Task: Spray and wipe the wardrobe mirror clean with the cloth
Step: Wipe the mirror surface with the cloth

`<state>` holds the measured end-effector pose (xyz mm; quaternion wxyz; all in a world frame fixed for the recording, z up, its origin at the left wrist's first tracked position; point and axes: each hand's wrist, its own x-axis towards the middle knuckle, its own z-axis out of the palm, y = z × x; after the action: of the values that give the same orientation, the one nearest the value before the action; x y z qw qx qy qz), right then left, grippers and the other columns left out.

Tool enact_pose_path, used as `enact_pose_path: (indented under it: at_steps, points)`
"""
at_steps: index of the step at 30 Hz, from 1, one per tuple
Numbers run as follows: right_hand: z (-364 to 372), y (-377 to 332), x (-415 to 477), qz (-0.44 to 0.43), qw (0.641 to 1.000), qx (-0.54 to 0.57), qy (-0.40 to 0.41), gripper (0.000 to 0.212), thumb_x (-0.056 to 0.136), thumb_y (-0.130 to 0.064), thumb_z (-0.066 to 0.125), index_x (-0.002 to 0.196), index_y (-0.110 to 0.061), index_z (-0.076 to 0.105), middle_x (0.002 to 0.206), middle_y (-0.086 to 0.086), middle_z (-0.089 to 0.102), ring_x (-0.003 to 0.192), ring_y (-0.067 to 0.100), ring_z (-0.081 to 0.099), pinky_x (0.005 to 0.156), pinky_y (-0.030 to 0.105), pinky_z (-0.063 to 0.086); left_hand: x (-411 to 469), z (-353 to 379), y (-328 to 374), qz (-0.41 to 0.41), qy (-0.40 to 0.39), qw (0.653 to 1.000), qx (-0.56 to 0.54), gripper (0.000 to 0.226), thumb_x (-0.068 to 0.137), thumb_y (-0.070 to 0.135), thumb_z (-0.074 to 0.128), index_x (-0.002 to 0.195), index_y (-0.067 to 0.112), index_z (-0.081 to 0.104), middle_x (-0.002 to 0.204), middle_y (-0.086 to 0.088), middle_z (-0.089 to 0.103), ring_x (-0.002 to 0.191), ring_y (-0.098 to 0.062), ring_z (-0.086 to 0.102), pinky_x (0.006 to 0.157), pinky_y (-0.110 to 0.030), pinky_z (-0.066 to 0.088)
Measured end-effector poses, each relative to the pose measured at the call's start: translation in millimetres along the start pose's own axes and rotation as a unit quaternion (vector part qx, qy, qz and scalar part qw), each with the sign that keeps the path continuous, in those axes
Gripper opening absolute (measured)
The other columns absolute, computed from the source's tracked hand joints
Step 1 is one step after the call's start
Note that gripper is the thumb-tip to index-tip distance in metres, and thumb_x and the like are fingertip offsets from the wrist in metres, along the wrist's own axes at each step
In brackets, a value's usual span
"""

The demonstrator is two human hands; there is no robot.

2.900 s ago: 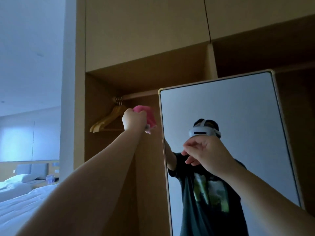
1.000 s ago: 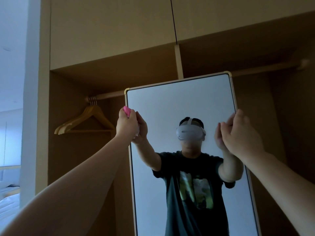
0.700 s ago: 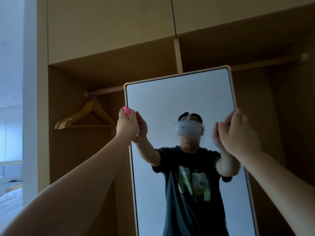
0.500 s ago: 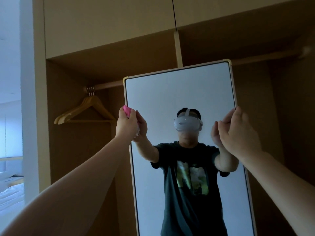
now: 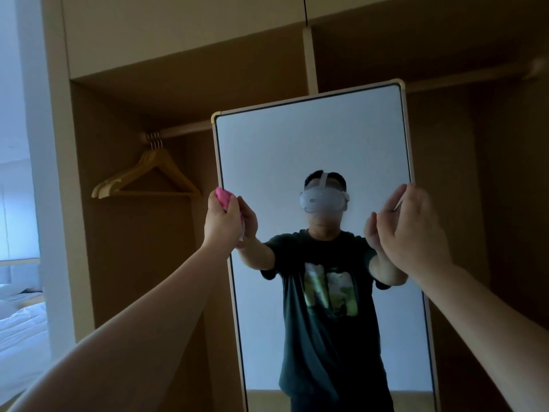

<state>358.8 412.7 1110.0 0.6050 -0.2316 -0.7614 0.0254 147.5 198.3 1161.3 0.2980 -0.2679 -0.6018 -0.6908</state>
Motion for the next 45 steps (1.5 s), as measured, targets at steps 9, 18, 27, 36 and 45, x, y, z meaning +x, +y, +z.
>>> enact_pose_path:
  at_steps: [9,18,27,36,45]
  points:
    - [3,3,-18,-0.009,1.0,-0.003,0.002,0.062,0.09,-0.044,0.045,0.136,-0.004,0.035,0.125,0.017,0.046,0.108,0.03,0.052,0.084,0.043,0.053,-18,-14,-16,-0.042,-0.096,0.994,0.019,0.035,0.096,0.037,0.044,0.127,0.02,0.042,0.092,-0.003,0.061,0.072,-0.027,0.067,0.057,-0.045,0.057]
    - [8,8,-35,-0.019,1.0,-0.007,0.007,0.059,0.087,-0.037,0.057,0.134,-0.008,0.035,0.122,0.018,0.044,0.104,0.031,0.052,0.077,0.037,0.051,-37,-18,-34,-0.023,-0.095,0.995,0.015,0.031,0.097,0.033,0.045,0.124,0.019,0.044,0.087,0.001,0.059,0.072,-0.024,0.064,0.062,-0.043,0.056]
    - [13,14,-58,-0.008,1.0,-0.002,-0.012,0.06,0.087,-0.035,0.061,0.134,-0.008,0.035,0.128,0.02,0.042,0.111,0.033,0.051,0.087,0.042,0.053,-51,-18,-52,-0.023,-0.054,0.998,0.024,0.013,0.096,0.039,0.044,0.088,0.05,0.043,0.08,0.006,0.062,0.066,0.003,0.064,0.05,-0.01,0.047]
    - [14,22,-77,-0.011,1.0,0.005,-0.019,0.055,0.087,-0.038,0.058,0.131,-0.012,0.036,0.129,0.017,0.042,0.113,0.032,0.052,0.085,0.039,0.052,-71,-26,-57,-0.034,-0.068,0.997,0.026,0.029,0.096,0.039,0.043,0.083,0.064,0.041,0.085,0.005,0.062,0.07,-0.002,0.064,0.056,-0.018,0.049]
    - [17,29,-99,-0.009,0.999,0.011,-0.035,0.054,0.086,-0.04,0.054,0.13,-0.014,0.037,0.13,0.017,0.042,0.112,0.032,0.053,0.082,0.035,0.052,-90,-33,-70,-0.054,-0.091,0.993,0.044,0.015,0.096,0.038,0.043,0.09,0.051,0.042,0.09,-0.002,0.063,0.079,-0.018,0.068,0.063,-0.036,0.06]
